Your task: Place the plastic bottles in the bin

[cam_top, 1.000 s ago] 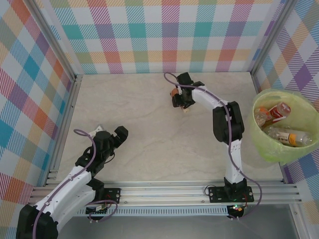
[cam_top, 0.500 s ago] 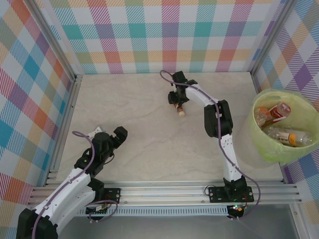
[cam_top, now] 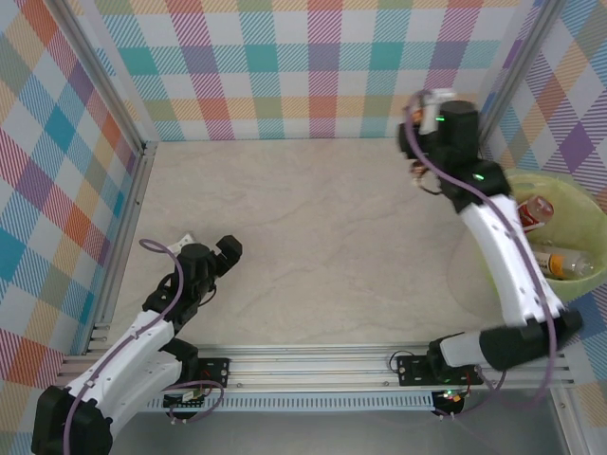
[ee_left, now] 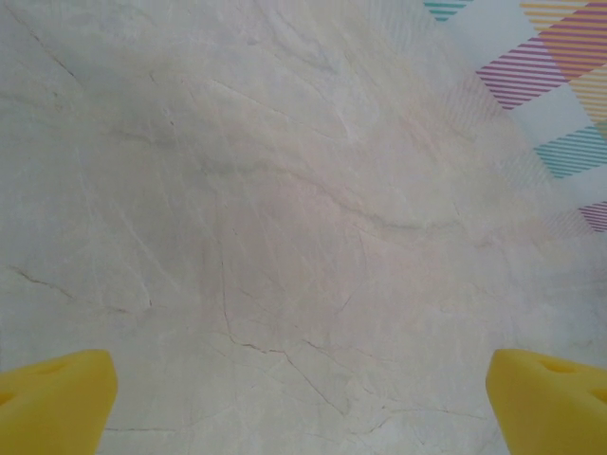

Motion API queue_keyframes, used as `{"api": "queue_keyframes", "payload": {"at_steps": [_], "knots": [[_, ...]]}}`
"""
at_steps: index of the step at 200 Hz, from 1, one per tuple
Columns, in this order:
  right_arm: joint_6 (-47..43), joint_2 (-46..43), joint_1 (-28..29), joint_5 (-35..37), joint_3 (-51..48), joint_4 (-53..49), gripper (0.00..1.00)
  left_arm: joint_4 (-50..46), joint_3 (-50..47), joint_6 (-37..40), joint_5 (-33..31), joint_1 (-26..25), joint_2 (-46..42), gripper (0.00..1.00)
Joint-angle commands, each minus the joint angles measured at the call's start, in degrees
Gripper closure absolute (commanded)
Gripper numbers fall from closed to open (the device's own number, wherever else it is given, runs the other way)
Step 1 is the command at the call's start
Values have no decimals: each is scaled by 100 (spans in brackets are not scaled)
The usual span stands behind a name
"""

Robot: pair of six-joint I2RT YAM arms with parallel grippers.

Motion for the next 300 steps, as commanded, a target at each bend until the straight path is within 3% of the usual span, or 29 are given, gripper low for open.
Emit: {"api": "queue_keyframes", "payload": {"at_steps": [1,22,41,65,85,120,149,166,179,204,231,267,300], "knots": [[-438,-450,-802,823,-400,-523,54,102,199,224,-158,86,50,0],[-514,-843,-1604,1156,-753,-640,53,-53,279,358,-312,139,-2,0],[-366,-1022,-2143,1587,-1094,-757,52,-395,407,521,-945,185,-227,0],[-479,-1106,-2330,2210,-1465,-707,39,-516,486,876,-1856,350,-488,0],[-354,-1166,-2303,2139,-1373,-822,25,-385,547,1194,-2363,619,-475,0],[-434,-1256,-1563,1055,-703,-981,13,16,671,1721,-2640,1176,-118,0],[-415,-1270,-678,-1194,-934,-362,8,311,597,2029,-2865,1490,192,0],[-341,-1169,-491,-2687,-1652,323,0,497,479,2178,-2914,1689,338,0],[-266,-1058,-456,-3254,-2397,917,0,717,327,2320,-2946,1836,483,0],[233,-896,-464,-2469,-4104,2293,0,1465,-49,2681,-2689,2056,912,0],[151,-556,-642,-1945,-5459,3358,0,2559,-281,3182,-1652,2158,1735,0],[-101,288,-1100,-2333,-5982,4097,0,2915,362,3793,-632,2181,3176,0],[-309,729,-1175,-2484,-5917,4586,0,4171,450,4043,-76,2174,3878,0]]}}
